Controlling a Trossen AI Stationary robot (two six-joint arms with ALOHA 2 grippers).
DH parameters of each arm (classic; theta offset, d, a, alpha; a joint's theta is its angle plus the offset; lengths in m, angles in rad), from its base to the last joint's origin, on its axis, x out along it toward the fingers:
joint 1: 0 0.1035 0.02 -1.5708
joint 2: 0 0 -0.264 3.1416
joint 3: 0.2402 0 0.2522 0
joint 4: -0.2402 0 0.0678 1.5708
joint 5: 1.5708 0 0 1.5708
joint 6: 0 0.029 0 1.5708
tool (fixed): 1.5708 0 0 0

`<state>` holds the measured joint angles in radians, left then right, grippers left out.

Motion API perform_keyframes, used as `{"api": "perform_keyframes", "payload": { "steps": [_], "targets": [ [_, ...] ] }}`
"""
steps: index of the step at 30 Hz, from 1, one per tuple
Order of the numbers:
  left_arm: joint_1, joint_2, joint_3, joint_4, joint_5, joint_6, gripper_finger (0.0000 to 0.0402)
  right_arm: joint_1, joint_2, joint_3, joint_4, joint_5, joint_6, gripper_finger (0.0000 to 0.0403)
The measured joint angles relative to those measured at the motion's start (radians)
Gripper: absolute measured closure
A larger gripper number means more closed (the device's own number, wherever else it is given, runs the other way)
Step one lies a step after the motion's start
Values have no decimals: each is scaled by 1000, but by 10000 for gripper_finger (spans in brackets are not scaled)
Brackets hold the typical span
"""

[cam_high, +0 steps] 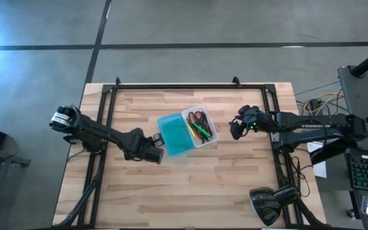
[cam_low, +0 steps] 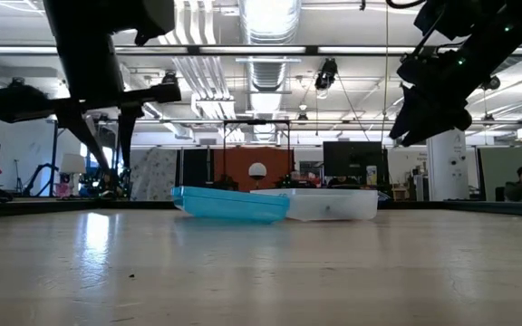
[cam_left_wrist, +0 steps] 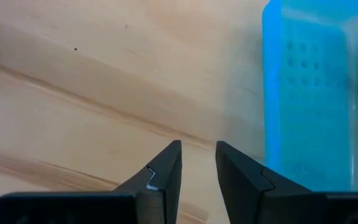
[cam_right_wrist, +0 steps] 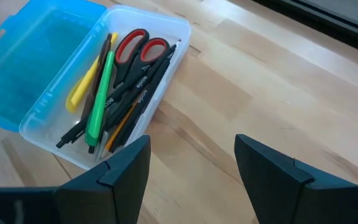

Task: Pick & place school supplies into a supply box
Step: Close the blue supply box

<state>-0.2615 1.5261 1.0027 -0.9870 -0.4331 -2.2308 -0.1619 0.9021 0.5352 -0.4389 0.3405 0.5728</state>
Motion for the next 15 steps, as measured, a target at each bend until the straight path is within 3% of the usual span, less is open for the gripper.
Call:
{"api": "perform_keyframes", "payload": {
  "steps": [9, 15],
  "targets": [
    [0, -2, -137, 293, 57, -8, 319, -1, 45, -1, 8, -10, 22, 179],
    [0, -2, -159, 314, 57, -4, 319, -42, 71, -1, 12, -88, 54, 220]
  ]
}}
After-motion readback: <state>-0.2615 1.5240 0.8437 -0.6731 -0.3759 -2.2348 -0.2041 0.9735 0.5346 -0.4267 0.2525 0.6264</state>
